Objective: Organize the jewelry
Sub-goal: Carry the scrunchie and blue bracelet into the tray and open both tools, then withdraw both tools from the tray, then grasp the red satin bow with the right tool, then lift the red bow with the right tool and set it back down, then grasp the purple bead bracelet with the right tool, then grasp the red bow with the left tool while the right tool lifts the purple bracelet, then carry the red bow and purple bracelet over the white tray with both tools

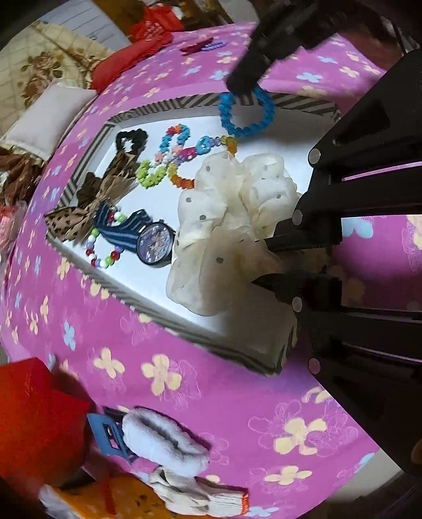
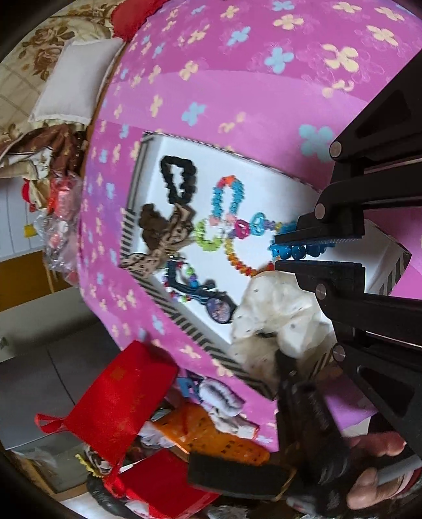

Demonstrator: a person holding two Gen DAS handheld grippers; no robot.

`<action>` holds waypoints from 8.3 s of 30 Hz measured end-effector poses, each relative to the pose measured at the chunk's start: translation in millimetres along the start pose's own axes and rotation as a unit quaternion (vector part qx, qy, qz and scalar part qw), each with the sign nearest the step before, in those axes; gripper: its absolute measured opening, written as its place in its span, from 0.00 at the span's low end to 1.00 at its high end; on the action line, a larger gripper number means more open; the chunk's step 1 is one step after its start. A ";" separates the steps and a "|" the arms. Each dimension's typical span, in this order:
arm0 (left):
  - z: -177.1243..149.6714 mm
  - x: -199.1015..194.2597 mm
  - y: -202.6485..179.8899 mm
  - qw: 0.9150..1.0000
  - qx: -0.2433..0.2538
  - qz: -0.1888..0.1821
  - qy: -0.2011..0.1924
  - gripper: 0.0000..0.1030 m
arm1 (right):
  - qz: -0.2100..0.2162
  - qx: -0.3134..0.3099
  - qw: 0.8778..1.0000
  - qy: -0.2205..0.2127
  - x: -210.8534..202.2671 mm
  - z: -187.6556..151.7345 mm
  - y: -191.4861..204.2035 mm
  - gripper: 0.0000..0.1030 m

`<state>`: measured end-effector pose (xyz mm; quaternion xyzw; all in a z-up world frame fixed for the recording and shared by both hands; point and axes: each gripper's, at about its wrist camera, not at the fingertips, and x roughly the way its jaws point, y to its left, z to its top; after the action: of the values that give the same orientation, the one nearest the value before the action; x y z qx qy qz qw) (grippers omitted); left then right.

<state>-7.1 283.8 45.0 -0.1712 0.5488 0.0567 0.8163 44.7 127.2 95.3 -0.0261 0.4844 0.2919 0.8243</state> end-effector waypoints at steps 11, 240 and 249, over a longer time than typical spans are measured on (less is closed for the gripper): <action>4.8 -32.7 -7.4 0.997 -0.003 -0.044 -0.065 0.33 | 0.021 -0.008 0.999 0.042 18.0 -19.6 11.9 0.08; 32.6 -30.1 -31.5 0.982 -0.013 -0.101 -0.160 0.05 | 0.003 0.057 0.993 -0.104 -126.2 -21.1 -60.4 0.08; 54.8 14.2 -19.2 0.986 -0.041 -0.122 -0.104 0.05 | -0.001 0.014 0.996 -0.084 -75.0 38.9 -10.8 0.08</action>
<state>51.8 283.2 54.7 -0.2639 0.4333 -0.0036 0.8617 53.6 96.8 174.3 0.0091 0.4178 0.2858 0.8624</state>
